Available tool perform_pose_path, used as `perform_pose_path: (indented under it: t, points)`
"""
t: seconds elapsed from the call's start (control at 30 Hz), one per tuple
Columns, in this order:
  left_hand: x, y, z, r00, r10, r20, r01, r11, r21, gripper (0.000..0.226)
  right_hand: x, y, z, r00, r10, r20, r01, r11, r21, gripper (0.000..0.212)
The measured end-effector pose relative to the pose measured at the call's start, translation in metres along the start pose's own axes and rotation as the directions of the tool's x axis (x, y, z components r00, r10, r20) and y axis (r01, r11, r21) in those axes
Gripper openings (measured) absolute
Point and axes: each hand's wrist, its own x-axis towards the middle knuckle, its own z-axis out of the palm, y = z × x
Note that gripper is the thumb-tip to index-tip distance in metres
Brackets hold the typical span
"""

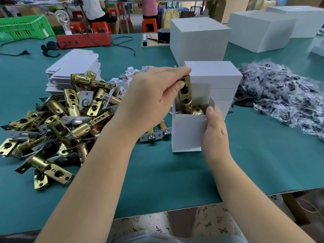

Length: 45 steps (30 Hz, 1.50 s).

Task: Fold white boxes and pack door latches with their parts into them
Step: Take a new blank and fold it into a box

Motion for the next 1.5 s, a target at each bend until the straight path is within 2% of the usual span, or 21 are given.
perform_pose_path:
  t: [0.17,0.23,0.3,0.33,0.37,0.43,0.5,0.57,0.63,0.77,0.83,0.93,1.03,1.1,1.17,1.23,1.3,1.37,1.4,1.47,1.5]
  points:
    - [-0.011,-0.002,0.011,0.968,0.047,0.246,-0.09,0.982,0.166,0.024,-0.002,0.0,-0.001,0.999,-0.04,0.016,0.04,0.999,0.007,0.027]
    - [-0.02,-0.005,0.017,0.979,0.088,0.185,-0.12,0.977,0.174,0.018,-0.003,-0.002,-0.001,0.999,-0.037,0.016,0.036,0.999,0.032,0.025]
    - [-0.028,-0.01,0.023,0.992,0.117,0.054,-0.123,0.985,0.122,0.021,-0.004,-0.002,-0.001,0.999,-0.03,0.021,0.029,0.999,0.042,0.023]
    - [-0.033,-0.011,0.026,0.997,0.076,-0.01,-0.075,0.995,0.061,0.032,-0.004,-0.003,-0.001,0.999,-0.026,0.028,0.025,0.999,0.041,0.022]
    - [-0.039,-0.013,0.028,0.999,-0.025,-0.021,0.023,0.998,-0.057,0.048,-0.004,-0.002,0.0,0.999,-0.025,0.032,0.024,0.999,0.039,0.022]
    - [-0.049,-0.014,0.027,0.948,-0.282,0.149,0.316,0.892,-0.322,0.076,-0.003,-0.001,0.001,0.999,-0.024,0.026,0.023,0.999,0.039,0.021]
    - [-0.054,-0.018,0.031,0.836,-0.379,0.396,0.527,0.756,-0.389,0.077,-0.003,0.0,0.001,1.0,-0.021,0.021,0.02,0.999,0.044,0.021]
    - [-0.058,-0.022,0.036,0.786,-0.392,0.477,0.563,0.774,-0.292,0.063,-0.002,0.002,0.001,1.0,-0.014,0.018,0.012,0.998,0.063,0.02]
    - [-0.058,-0.022,0.038,0.766,-0.415,0.49,0.586,0.764,-0.27,0.056,-0.002,0.003,-0.001,0.999,0.001,0.033,-0.005,0.994,0.109,0.021]
    - [-0.06,-0.025,0.034,0.775,-0.414,0.478,0.579,0.768,-0.274,0.051,-0.002,0.0,-0.001,0.985,0.038,0.171,-0.073,0.977,0.202,0.026]
    - [-0.058,-0.029,0.029,0.77,-0.429,0.472,0.601,0.735,-0.314,0.049,-0.003,-0.001,0.0,0.965,0.051,0.257,-0.09,0.986,0.14,0.031]
    - [-0.058,-0.033,0.025,0.747,-0.442,0.497,0.639,0.683,-0.353,0.053,-0.002,0.0,-0.002,0.948,0.074,0.309,-0.073,0.997,-0.015,0.04]
    - [-0.058,-0.034,0.026,0.691,-0.441,0.573,0.666,0.696,-0.267,0.052,0.001,0.002,-0.007,0.931,0.106,0.349,-0.107,0.994,-0.016,0.045]
    - [-0.059,-0.033,0.028,0.659,-0.458,0.596,0.675,0.71,-0.201,0.05,0.001,0.001,-0.008,0.935,0.096,0.341,-0.118,0.992,0.045,0.041]
    - [-0.058,-0.035,0.029,0.65,-0.462,0.603,0.678,0.711,-0.187,0.047,0.0,0.001,-0.007,0.969,-0.022,0.245,-0.02,0.985,0.169,0.035]
    - [-0.058,-0.035,0.029,0.65,-0.455,0.608,0.675,0.713,-0.188,0.045,-0.001,0.0,-0.006,0.986,-0.163,0.031,0.151,0.959,0.239,0.027]
    - [-0.059,-0.037,0.029,0.647,-0.467,0.603,0.677,0.715,-0.173,0.043,0.002,-0.005,-0.01,0.954,-0.194,-0.228,0.249,0.938,0.242,0.017]
    - [-0.059,-0.037,0.029,0.639,-0.479,0.602,0.685,0.71,-0.163,0.043,0.014,-0.011,-0.02,0.899,-0.105,-0.425,0.225,0.944,0.242,0.013]
    - [-0.058,-0.036,0.03,0.635,-0.484,0.602,0.691,0.704,-0.162,0.043,0.022,-0.016,-0.026,0.876,-0.023,-0.481,0.163,0.954,0.253,0.015]
    - [-0.058,-0.037,0.03,0.626,-0.5,0.598,0.703,0.694,-0.156,0.041,0.04,-0.022,-0.04,0.841,0.134,-0.524,0.006,0.967,0.257,0.018]
    - [-0.059,-0.037,0.031,0.621,-0.51,0.595,0.709,0.689,-0.151,0.042,0.046,-0.024,-0.046,0.827,0.155,-0.541,-0.03,0.972,0.233,0.02]
